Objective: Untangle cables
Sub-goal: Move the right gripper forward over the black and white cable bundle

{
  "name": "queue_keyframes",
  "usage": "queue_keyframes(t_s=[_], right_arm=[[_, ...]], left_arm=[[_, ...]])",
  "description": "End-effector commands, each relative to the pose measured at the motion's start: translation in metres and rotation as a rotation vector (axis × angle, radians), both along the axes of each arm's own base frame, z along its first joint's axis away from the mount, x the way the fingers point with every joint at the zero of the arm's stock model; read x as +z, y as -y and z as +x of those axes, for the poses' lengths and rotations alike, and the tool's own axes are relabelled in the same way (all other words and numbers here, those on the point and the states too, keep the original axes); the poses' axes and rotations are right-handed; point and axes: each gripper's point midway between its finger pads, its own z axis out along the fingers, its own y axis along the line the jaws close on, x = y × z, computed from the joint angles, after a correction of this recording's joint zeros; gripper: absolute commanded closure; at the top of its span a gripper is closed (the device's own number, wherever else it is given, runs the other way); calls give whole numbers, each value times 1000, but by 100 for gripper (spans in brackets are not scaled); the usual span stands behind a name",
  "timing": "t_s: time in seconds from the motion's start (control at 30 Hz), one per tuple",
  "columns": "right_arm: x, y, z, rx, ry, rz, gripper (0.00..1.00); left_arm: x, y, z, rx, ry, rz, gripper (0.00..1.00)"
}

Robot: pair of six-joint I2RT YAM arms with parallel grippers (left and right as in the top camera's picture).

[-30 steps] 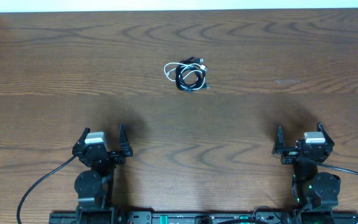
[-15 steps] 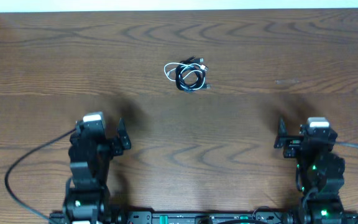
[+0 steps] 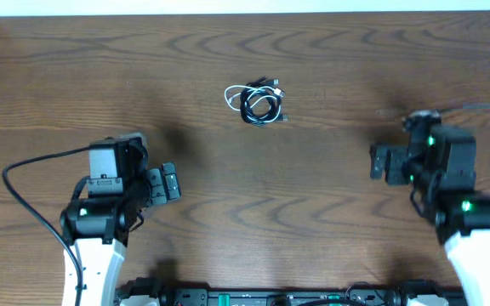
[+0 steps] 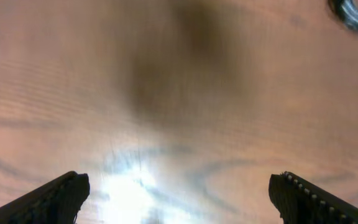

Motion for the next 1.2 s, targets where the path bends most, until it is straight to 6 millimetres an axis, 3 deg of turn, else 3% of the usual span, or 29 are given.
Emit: queue_keyframes(t_s=[0.0,0.23,0.53,0.67,0.93,1.17], right_arm=[[31,-17,17,53,40,72,1],[55,-45,30,147,125,209,1],[79,-58,41,220,190,165,1],[82,-83,54,279,161,167,1],[52,-147,92,376,92,130,2],[1,-198,119,351,38,210,10]], left_arm=[[3,5,-6,19,-28,-46,2],[4,16,-6,-9,-27,-102,2],[9,15,3,-11,14,-100,2],[9,15,4,-12,21,-100,2],[9,15,4,-12,21,-100,2],[9,15,4,-12,20,-101,2]])
